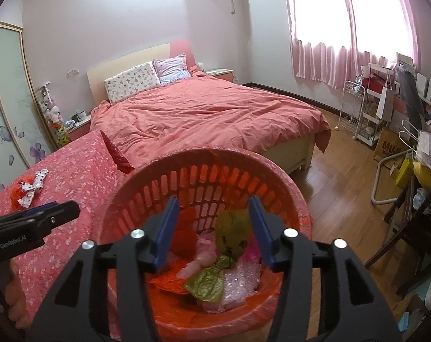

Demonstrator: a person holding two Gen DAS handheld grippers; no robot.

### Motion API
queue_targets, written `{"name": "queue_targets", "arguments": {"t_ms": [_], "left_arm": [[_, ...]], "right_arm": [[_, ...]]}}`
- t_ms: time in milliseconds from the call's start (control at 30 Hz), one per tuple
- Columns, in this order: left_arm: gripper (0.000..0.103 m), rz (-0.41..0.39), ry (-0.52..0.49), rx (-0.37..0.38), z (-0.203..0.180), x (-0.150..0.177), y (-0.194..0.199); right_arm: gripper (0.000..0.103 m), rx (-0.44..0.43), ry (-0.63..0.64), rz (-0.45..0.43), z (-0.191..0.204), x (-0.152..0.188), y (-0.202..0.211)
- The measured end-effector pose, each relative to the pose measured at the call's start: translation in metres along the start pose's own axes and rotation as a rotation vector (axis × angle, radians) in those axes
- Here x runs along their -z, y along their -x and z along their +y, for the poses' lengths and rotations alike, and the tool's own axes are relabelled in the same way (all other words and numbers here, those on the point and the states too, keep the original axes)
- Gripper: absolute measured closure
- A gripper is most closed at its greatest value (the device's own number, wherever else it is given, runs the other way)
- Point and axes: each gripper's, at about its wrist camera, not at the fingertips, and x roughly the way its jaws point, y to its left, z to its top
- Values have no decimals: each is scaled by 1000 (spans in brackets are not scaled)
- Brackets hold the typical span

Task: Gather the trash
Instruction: 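Carry both bags over the orange basket and open both grippers to drop them, then grasp the red bag with the left gripper while the right gripper grasps the white patterned cloth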

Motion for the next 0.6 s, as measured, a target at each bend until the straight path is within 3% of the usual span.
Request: {"name": "queue_targets", "arguments": {"t_ms": [333,600], "left_arm": [[34,-74,105,-212,95,0,38],[33,-148,283,-398,196,-8,66]], "right_arm": [[47,-55,61,-1,49,-2,3],[45,-113,129,-1,96,0,1]]}}
